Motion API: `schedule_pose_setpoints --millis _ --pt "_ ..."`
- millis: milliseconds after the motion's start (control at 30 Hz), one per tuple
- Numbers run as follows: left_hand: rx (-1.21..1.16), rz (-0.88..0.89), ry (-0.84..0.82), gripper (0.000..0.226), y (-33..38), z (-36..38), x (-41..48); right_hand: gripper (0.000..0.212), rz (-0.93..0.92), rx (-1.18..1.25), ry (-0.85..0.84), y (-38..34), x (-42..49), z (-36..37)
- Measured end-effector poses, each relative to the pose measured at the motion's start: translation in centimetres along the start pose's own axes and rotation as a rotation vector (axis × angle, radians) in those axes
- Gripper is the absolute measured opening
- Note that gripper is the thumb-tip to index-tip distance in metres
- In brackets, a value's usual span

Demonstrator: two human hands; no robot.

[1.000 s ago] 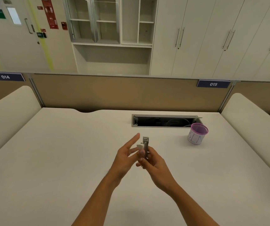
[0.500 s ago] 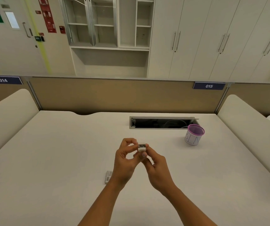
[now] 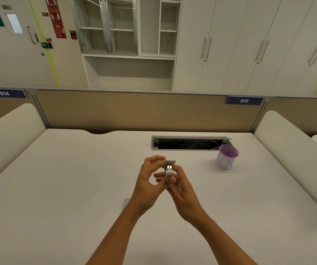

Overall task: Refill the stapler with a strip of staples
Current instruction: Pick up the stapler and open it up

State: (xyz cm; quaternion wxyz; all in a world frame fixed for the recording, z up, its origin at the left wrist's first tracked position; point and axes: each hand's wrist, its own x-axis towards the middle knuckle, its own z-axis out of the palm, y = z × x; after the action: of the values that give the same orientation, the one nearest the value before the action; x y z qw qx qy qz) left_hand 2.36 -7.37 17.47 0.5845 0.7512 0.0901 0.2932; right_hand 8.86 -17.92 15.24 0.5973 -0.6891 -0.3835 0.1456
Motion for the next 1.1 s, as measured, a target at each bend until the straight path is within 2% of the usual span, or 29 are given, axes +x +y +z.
schedule_pose_setpoints --millis 200,300,400,467,600,867,1100 --pt "0.009 0.040 0.087 0.032 0.5 0.2 -0.3 0.026 -0.051 0.004 0.102 -0.4 -0.2 0.2" --pt "0.036 0.089 0.187 0.026 0.7 0.6 -0.6 0.039 -0.085 0.000 0.155 -0.7 -0.3 0.5" --pt "0.067 0.119 0.234 0.022 0.8 0.9 -0.6 0.028 -0.084 0.003 0.181 -0.6 -0.3 0.6" --pt "0.085 0.104 0.231 0.024 0.8 1.0 -0.5 0.026 -0.064 0.003 0.174 -0.7 -0.2 0.6" --pt "0.135 0.072 0.209 0.043 0.7 1.1 -0.4 0.030 -0.043 0.010 0.109 -0.7 -0.2 0.7" --pt "0.166 0.070 0.260 0.023 0.8 1.3 -0.3 0.023 -0.061 0.023 0.186 -0.6 -0.3 0.8" --pt "0.130 0.070 0.275 0.029 0.8 1.4 -0.1 0.028 -0.056 0.047 0.121 -0.8 -0.4 1.0"
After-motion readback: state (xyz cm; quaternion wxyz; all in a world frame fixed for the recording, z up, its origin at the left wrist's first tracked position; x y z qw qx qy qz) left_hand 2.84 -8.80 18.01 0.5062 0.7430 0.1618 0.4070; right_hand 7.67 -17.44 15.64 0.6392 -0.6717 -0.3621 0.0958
